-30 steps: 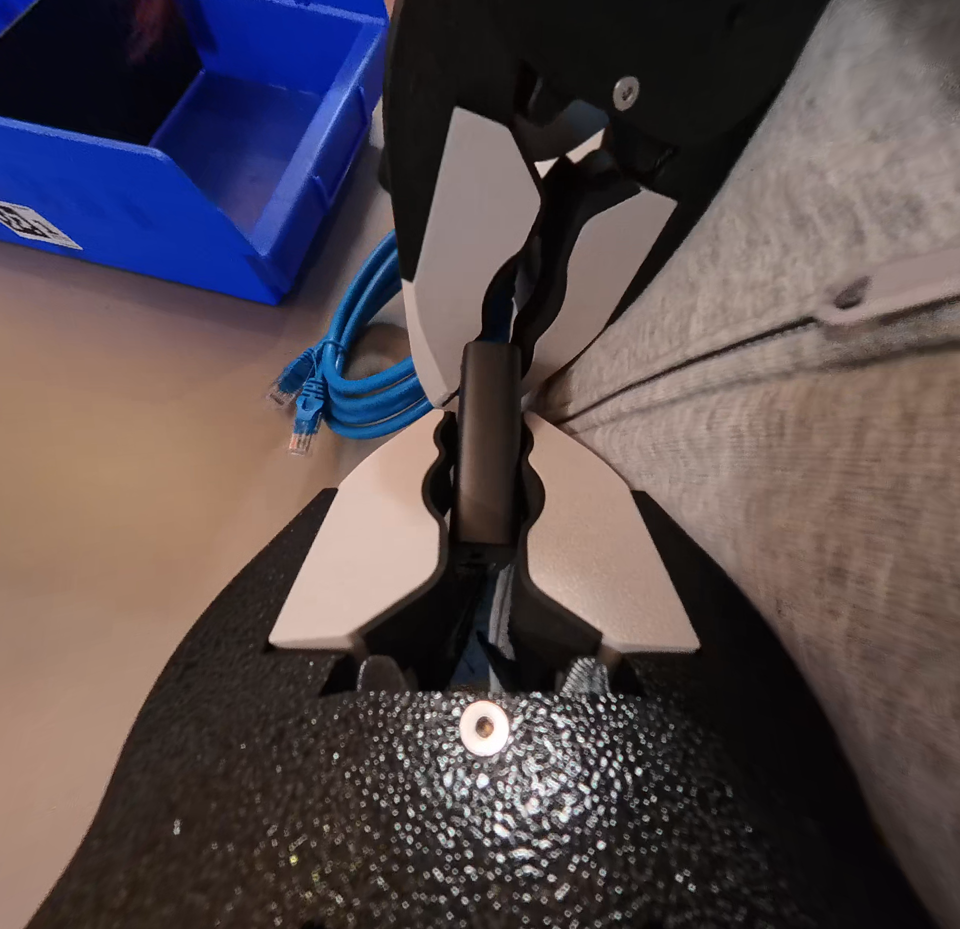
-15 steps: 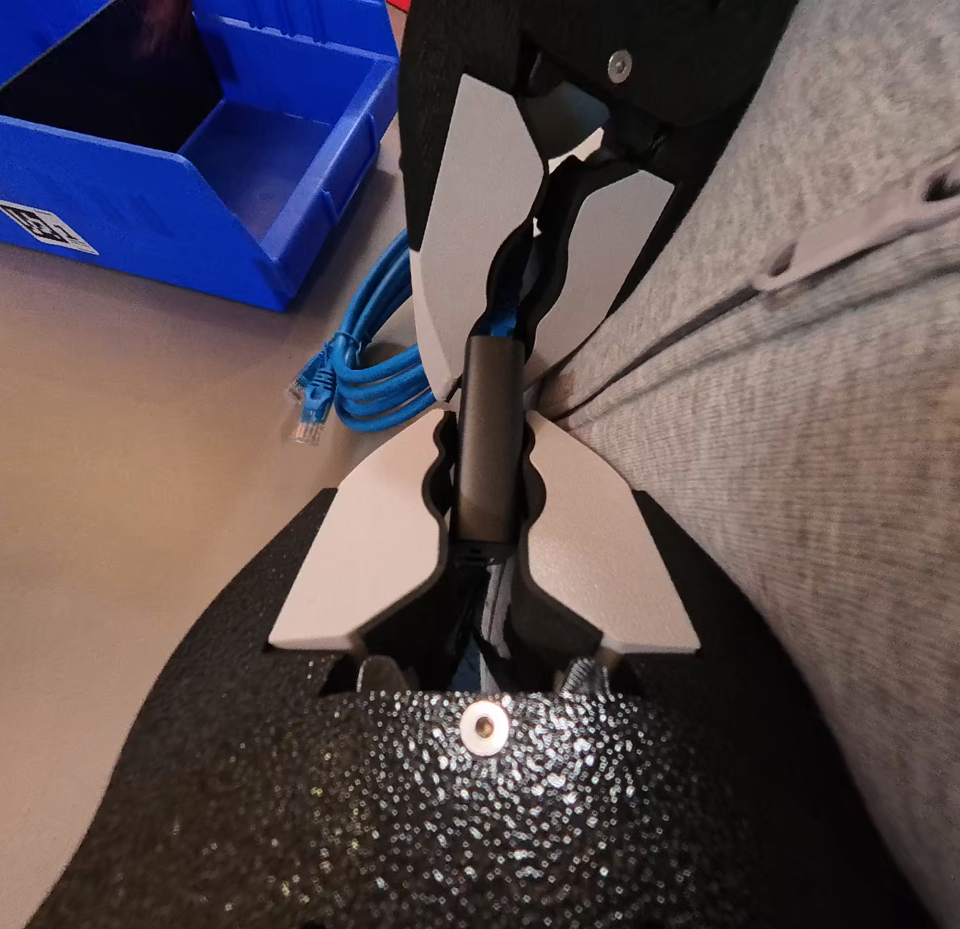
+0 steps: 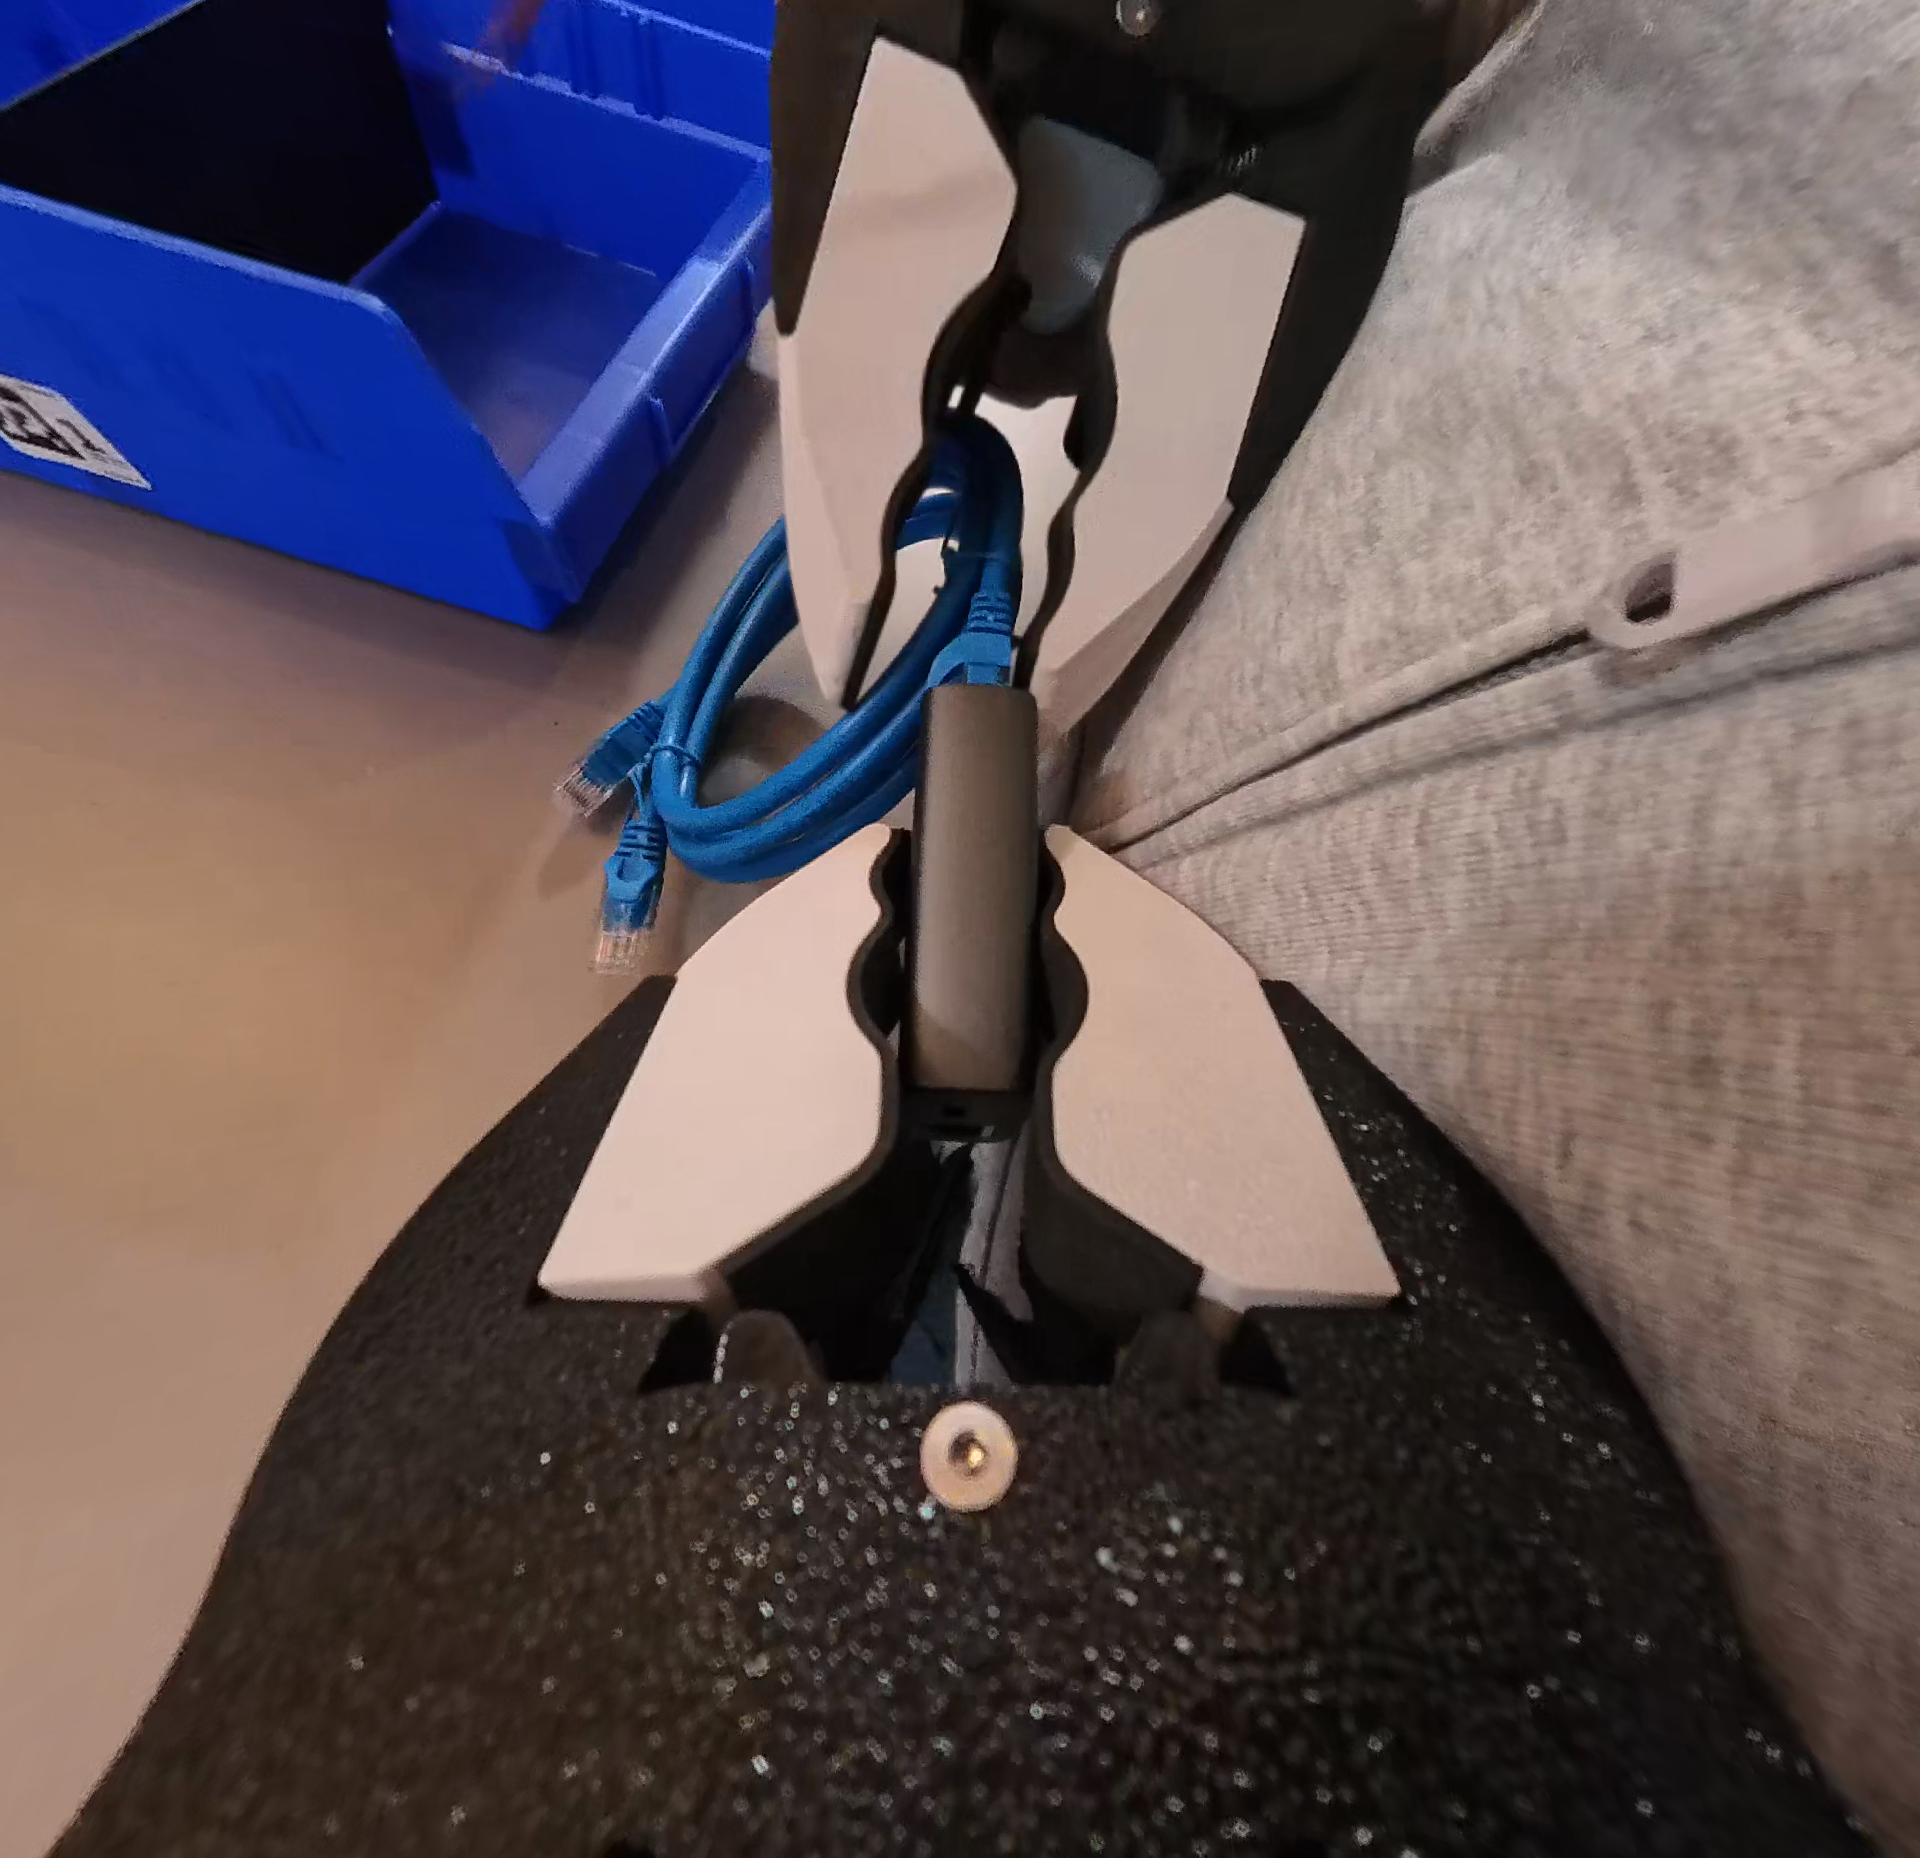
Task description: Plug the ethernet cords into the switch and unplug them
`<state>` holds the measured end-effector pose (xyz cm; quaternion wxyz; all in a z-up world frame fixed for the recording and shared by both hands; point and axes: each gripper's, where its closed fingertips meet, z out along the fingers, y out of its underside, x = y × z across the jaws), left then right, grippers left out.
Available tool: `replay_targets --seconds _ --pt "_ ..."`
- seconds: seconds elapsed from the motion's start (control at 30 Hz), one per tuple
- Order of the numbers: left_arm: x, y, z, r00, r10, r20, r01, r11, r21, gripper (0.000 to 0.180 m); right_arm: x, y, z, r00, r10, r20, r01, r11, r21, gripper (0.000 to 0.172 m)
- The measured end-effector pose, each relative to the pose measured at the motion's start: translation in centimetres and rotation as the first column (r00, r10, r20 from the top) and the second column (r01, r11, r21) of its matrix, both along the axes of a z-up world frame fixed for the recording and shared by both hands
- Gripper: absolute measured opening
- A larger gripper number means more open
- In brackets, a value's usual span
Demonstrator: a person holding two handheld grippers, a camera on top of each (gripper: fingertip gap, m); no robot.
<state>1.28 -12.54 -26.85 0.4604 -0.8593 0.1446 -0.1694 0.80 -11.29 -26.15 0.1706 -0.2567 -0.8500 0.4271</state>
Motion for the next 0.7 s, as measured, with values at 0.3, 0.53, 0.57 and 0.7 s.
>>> replay_targets --seconds 0.3,0.53,0.57,0.7 --pt "0.7 0.2 -0.1 0.999 -0.049 0.007 0.049 0.999 0.003 0.021 1.0 -0.6 0.4 0.995 0.093 0.031 -0.091 0.993 -0.072 0.014" --pt "1.2 0.0 -0.2 0.996 -0.062 0.059 0.064 0.998 -0.029 0.021 1.3 -1.1 0.3 0.989 0.139 -0.043 -0.140 0.990 -0.016 0.013" --pt "1.2 0.0 -0.2 0.996 -0.058 0.071 0.060 0.998 -0.034 0.021 1.4 -1.1 0.3 0.988 0.139 -0.064 -0.139 0.990 0.003 0.013" --pt "1.7 -0.1 -0.1 0.991 -0.085 0.103 0.089 0.995 -0.034 0.021 1.9 -1.2 0.6 0.988 0.152 -0.033 -0.153 0.988 -0.033 0.012"
